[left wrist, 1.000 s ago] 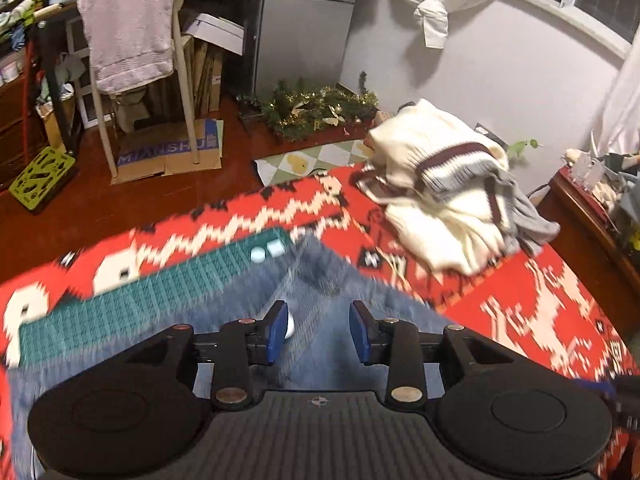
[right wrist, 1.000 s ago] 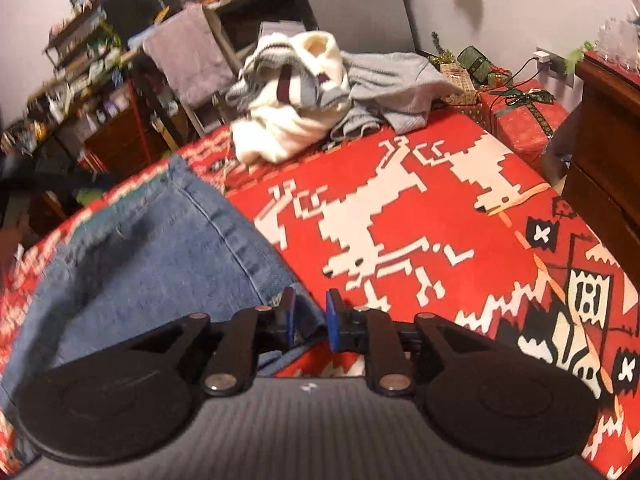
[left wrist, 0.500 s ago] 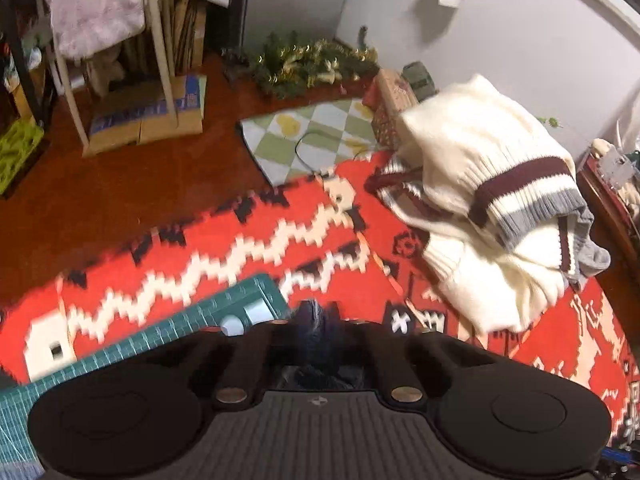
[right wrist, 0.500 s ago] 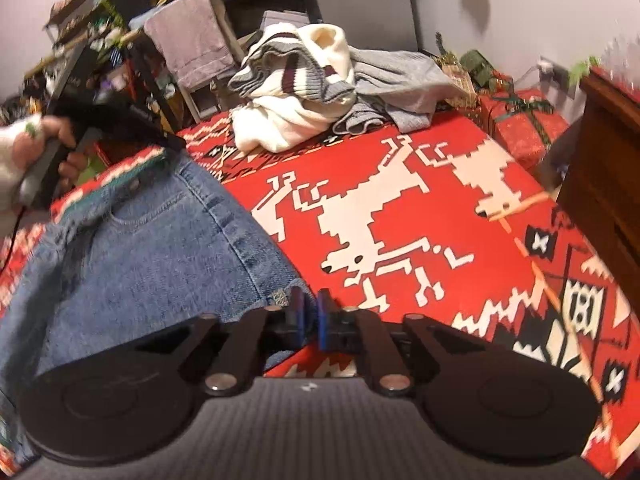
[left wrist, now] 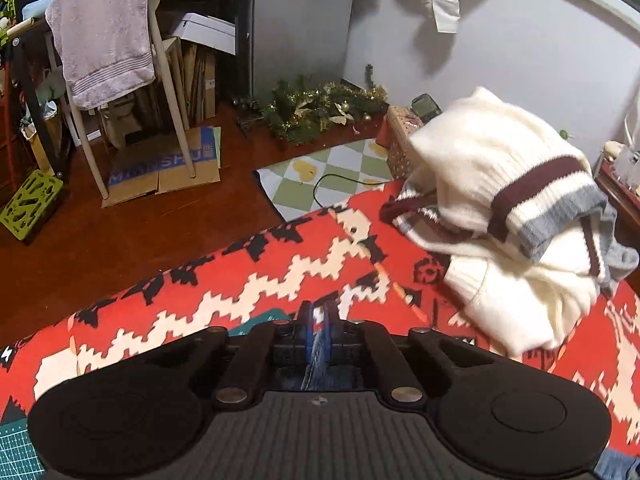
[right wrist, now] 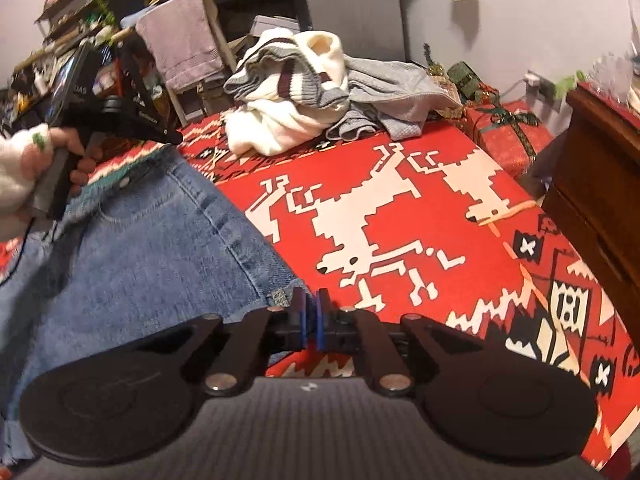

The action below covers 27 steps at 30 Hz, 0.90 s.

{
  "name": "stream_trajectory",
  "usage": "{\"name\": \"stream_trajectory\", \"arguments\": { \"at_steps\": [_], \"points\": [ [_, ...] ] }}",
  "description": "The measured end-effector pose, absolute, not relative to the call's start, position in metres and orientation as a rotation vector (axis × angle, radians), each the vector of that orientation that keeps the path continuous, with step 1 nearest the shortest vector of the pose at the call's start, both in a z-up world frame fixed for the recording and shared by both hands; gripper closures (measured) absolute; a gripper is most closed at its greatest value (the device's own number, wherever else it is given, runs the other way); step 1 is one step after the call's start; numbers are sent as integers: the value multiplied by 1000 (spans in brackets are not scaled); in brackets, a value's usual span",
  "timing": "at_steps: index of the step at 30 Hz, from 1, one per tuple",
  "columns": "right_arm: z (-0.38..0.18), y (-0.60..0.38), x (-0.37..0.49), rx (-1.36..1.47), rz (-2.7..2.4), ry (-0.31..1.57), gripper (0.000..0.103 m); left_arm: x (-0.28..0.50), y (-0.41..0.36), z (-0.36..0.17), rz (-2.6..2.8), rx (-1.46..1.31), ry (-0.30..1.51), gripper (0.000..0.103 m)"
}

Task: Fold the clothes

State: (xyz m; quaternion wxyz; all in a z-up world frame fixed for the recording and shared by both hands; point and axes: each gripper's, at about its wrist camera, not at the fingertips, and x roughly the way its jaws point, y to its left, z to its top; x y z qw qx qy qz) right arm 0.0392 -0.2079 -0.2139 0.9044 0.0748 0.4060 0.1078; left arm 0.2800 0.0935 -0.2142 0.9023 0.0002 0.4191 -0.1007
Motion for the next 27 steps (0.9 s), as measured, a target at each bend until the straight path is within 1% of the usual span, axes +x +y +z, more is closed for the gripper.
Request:
{"name": "stream_trajectory", "arguments": {
  "at_steps": [1, 2, 3, 4, 7, 9, 11, 14, 19, 27],
  "points": [
    [-211, -208, 39, 157, 222, 830, 97, 280, 94, -209, -208, -7, 850, 91],
    [-208, -209, 38, 158, 222, 822, 97, 280, 96, -204, -206, -22, 839, 79],
    [-204, -208, 38, 154, 225, 816, 97, 280, 99, -199, -205, -39, 831, 73],
    [-202, -206, 39, 150, 231, 812, 97, 279, 101, -194, -206, -54, 825, 70],
    [-197, -197, 44, 139, 254, 805, 97, 271, 106, -182, -212, -85, 815, 71],
    [-197, -187, 50, 131, 279, 807, 97, 260, 107, -175, -222, -75, 814, 73],
    [-201, -174, 61, 108, 302, 818, 97, 244, 107, -173, -245, -55, 817, 90],
    [-209, -157, 77, 97, 328, 833, 98, 214, 103, -178, -267, 2, 841, 97],
    [-219, -134, 99, 63, 350, 841, 98, 180, 100, -199, -289, 46, 885, 98],
    [-230, -109, 140, 32, 357, 835, 98, 186, 94, -221, -266, 26, 881, 99]
  ]
}}
